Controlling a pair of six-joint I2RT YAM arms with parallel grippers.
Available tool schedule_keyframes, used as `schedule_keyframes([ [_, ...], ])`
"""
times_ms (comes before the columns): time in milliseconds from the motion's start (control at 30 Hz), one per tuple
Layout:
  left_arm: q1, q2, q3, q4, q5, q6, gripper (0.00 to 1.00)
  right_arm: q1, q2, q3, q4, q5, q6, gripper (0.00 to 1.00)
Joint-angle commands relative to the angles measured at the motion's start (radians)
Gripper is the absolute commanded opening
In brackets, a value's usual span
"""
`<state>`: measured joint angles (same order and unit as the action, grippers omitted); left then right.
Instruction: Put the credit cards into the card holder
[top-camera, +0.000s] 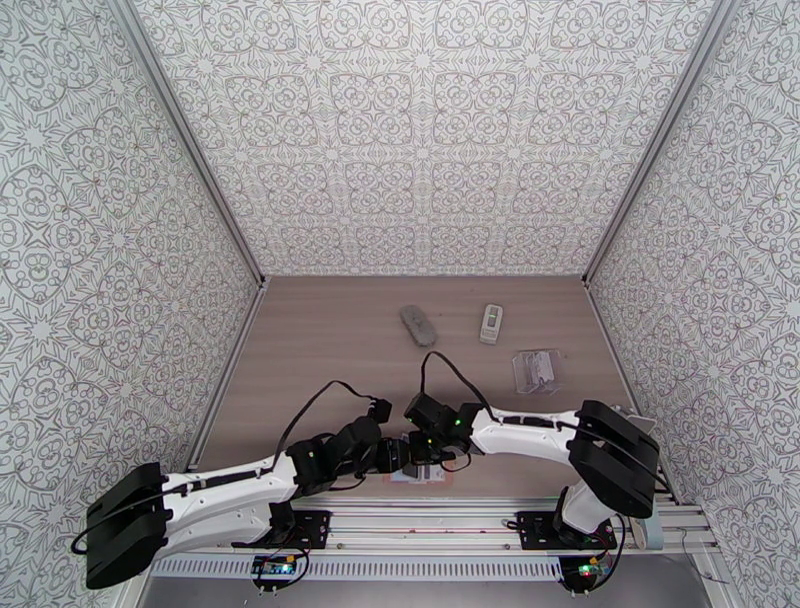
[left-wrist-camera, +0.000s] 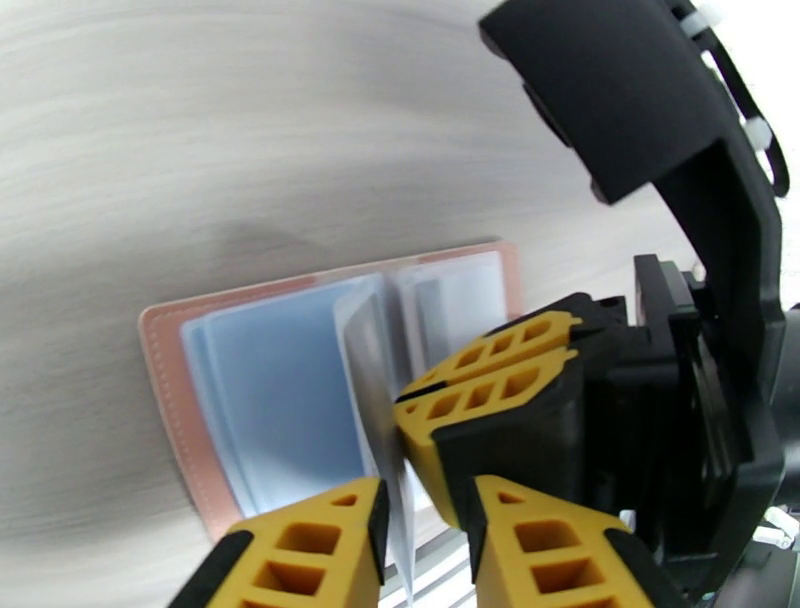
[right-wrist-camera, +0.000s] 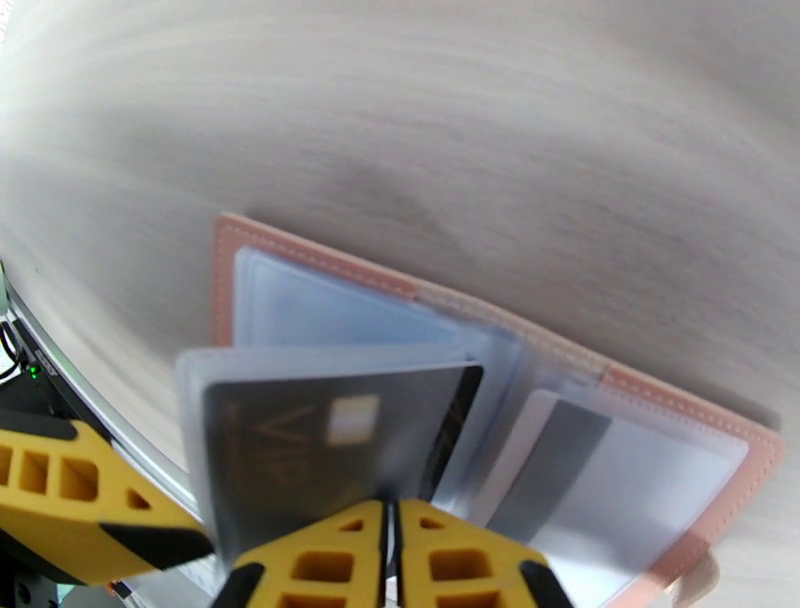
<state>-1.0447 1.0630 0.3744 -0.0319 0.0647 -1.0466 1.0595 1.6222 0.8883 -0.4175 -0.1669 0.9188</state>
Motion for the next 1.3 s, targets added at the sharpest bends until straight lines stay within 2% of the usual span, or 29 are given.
schedule_keyframes([
  [0,-0.012,0.022,0.003,0.074,0.044,-0.008,0.31,0.007,-0.031,0.009,-0.016,0.031,0.000,0.12],
  [467,-0.023,0.158,0.064,0.188,0.086,0.011,0.31,-0.009,-0.151,0.003,-0.184,0.156,-0.034,0.13],
  [867,-0.064,0.383,0.176,0.306,0.138,0.020,0.31,-0.056,-0.273,-0.033,-0.356,0.286,-0.054,0.18],
  [1067,-0.077,0.473,0.228,0.312,0.140,0.031,0.31,-0.081,-0.315,-0.059,-0.394,0.306,-0.061,0.24],
  [1267,-0.079,0.497,0.243,0.306,0.138,0.039,0.31,-0.093,-0.337,-0.073,-0.402,0.314,-0.064,0.27],
])
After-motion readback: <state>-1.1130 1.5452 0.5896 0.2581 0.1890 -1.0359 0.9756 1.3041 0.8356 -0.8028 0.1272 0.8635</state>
